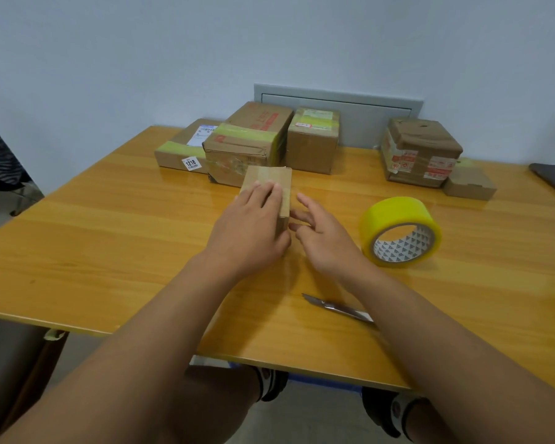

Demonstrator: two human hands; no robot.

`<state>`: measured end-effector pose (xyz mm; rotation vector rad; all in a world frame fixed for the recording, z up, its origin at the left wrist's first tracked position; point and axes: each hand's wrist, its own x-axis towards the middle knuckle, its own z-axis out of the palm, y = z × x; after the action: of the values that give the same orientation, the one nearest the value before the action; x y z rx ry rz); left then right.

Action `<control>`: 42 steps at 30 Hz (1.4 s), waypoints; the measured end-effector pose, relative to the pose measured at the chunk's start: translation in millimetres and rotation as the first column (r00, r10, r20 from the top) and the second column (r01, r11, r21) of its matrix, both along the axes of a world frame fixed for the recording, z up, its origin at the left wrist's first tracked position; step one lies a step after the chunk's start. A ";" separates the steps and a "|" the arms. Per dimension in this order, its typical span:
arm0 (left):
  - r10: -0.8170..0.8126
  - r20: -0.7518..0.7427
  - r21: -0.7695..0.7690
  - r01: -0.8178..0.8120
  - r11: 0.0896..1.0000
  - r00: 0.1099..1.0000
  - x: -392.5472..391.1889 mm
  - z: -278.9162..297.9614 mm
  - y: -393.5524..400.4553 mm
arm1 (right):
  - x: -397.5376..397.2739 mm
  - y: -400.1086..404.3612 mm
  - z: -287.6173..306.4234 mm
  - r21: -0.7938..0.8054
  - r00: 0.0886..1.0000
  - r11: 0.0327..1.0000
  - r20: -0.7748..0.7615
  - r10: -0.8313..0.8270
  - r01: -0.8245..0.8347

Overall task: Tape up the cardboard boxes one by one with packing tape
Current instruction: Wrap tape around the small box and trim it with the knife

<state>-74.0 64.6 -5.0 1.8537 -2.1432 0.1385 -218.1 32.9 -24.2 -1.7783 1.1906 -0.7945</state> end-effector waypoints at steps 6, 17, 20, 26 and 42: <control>0.014 -0.020 -0.020 -0.015 1.000 1.000 -3.4 -0.9 0.1 | -3.8 -5.1 4.7 0.077 0.998 0.995 0.013 0.062 -0.063; -0.213 -0.278 -0.396 0.090 0.914 0.937 -36.3 12.2 2.1 | -24.6 8.5 42.2 0.264 0.844 0.963 0.506 -0.180 0.047; -0.449 -0.535 -0.427 0.230 0.875 0.716 -53.4 27.6 9.5 | -36.7 10.8 48.5 0.237 0.849 0.968 0.494 -0.188 0.076; -0.534 -0.767 -0.446 0.303 0.842 0.355 -68.9 45.9 23.0 | -62.1 16.1 56.4 0.206 0.848 0.976 0.505 -0.162 0.064; -0.156 -0.971 -0.067 0.417 0.906 0.182 -71.5 51.1 16.7 | -85.2 51.9 56.4 -0.039 0.905 0.993 0.418 -0.081 0.107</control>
<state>-145.6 81.3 46.1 0.9548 -1.4498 -1.1221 -303.2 84.7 32.2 -1.5031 0.9770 -1.2100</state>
